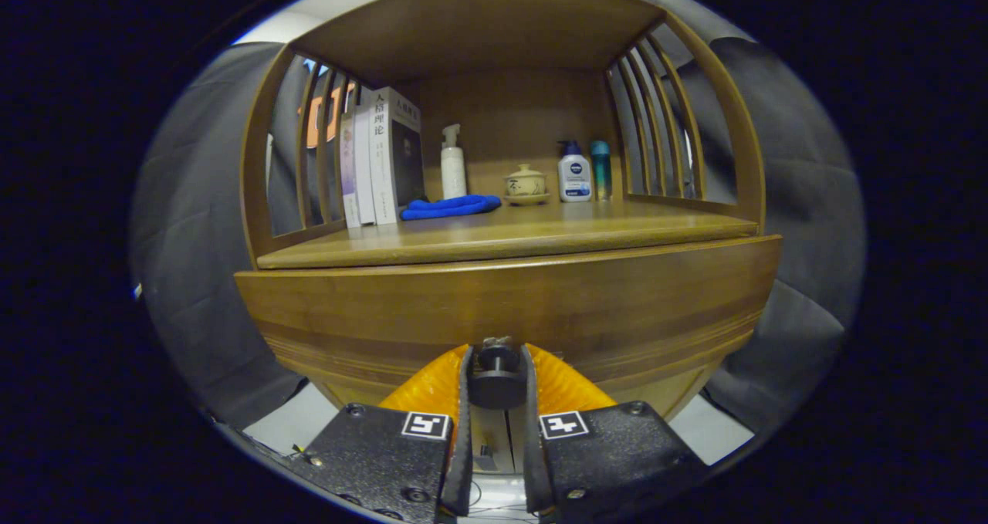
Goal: Pull open the drawer, take out the items inside it, and place them on the countertop above the cabinet.
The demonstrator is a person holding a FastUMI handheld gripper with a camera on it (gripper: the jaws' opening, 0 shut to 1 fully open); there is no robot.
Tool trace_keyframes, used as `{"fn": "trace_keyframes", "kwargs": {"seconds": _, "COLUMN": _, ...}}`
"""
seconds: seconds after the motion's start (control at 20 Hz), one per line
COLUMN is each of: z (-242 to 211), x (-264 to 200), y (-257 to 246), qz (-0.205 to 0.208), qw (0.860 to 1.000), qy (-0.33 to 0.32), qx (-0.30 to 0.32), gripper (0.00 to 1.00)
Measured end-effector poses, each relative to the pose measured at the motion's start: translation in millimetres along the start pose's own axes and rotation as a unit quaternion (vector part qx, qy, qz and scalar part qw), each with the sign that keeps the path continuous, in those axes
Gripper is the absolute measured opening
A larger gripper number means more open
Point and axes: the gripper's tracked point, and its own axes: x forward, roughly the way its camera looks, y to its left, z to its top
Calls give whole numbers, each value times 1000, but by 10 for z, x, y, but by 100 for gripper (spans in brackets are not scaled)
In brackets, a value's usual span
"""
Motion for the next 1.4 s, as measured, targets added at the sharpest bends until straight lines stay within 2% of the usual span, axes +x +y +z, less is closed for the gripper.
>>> {"fn": "trace_keyframes", "kwargs": {"seconds": 0.5, "z": -240, "x": -816, "y": 4, "qz": 19, "qw": 1000, "qy": -2, "qx": -18, "gripper": 29}}
{"fn": "trace_keyframes", "kwargs": {"seconds": 0.9, "z": -402, "x": -1149, "y": -3, "qz": 29, "qw": 999, "qy": 11, "qx": -16, "gripper": 29}}
{"fn": "trace_keyframes", "kwargs": {"seconds": 1.15, "z": -430, "x": -1378, "y": 2, "qz": 36, "qw": 999, "qy": 2, "qx": -33, "gripper": 29}}
{"fn": "trace_keyframes", "kwargs": {"seconds": 1.2, "z": -299, "x": -1454, "y": 39, "qz": 41, "qw": 998, "qy": -21, "qx": -42, "gripper": 29}}
{"fn": "trace_keyframes", "kwargs": {"seconds": 1.25, "z": -151, "x": -1490, "y": -10, "qz": 25, "qw": 996, "qy": -50, "qx": -65, "gripper": 24}}
{"fn": "trace_keyframes", "kwargs": {"seconds": 1.4, "z": -197, "x": -1596, "y": -35, "qz": 25, "qw": 988, "qy": -52, "qx": -144, "gripper": 11}}
